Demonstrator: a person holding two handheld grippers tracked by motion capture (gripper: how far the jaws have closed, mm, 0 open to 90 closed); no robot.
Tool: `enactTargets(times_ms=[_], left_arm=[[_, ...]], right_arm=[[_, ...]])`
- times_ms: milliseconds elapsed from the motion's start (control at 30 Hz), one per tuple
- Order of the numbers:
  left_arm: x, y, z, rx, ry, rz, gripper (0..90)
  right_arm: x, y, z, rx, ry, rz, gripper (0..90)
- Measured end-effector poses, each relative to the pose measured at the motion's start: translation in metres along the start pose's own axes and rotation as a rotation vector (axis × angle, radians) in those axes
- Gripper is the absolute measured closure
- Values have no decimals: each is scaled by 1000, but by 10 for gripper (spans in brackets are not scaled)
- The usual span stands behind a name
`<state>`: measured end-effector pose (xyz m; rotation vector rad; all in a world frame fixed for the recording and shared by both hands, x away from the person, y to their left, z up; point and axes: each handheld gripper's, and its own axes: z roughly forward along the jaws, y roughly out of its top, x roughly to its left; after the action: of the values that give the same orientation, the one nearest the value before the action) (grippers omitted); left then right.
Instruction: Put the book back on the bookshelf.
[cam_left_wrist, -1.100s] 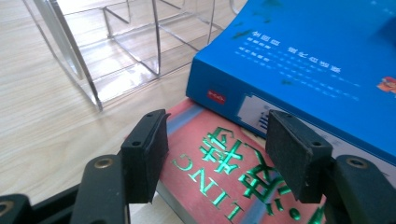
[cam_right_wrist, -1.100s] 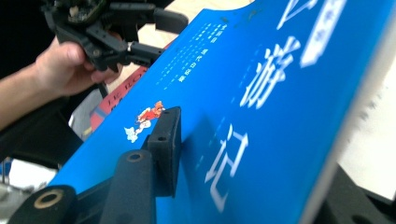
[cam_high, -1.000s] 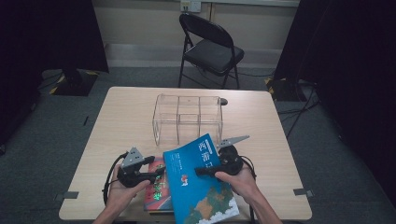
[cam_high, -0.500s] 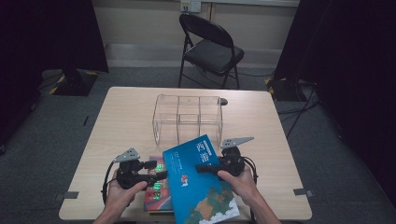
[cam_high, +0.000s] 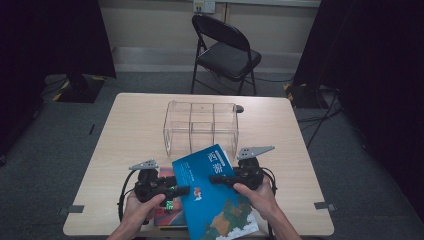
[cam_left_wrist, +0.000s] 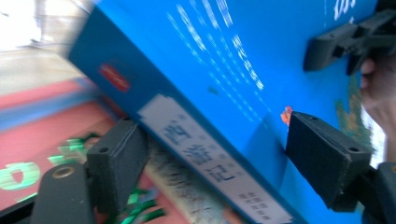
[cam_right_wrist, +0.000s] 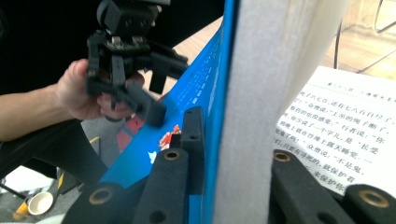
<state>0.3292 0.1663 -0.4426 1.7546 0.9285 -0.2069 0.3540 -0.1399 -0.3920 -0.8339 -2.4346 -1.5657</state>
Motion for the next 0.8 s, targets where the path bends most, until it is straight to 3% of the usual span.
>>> enactTargets(times_ms=[167, 267, 333, 400, 433, 467, 567, 633, 800], left_arm=[[-5, 2, 5, 4, -69, -6, 243], [-14, 9, 3, -25, -38, 16, 249], [-16, 10, 3, -21, -44, 24, 257], [-22, 10, 10, -7, -89, 48, 287], [-26, 10, 10, -22, -65, 55, 257], [-25, 14, 5, -56, -74, 42, 298], [-25, 20, 2, -46, -56, 56, 320], [-24, 21, -2, -55, -66, 57, 357], [-26, 27, -13, -89, -76, 68, 440]], right_arm=[[11, 6, -6, -36, -10, -34, 785], [16, 11, -10, -61, -21, -49, 787], [19, 13, -11, -80, -25, -53, 787], [20, 15, -12, -90, -19, -54, 787], [23, 19, -12, -107, -22, -59, 787], [23, 21, -13, -109, -36, -67, 786], [22, 24, -12, -128, -34, -53, 787], [22, 26, -10, -133, -34, -52, 788], [26, 36, -8, -110, -59, -76, 787]])
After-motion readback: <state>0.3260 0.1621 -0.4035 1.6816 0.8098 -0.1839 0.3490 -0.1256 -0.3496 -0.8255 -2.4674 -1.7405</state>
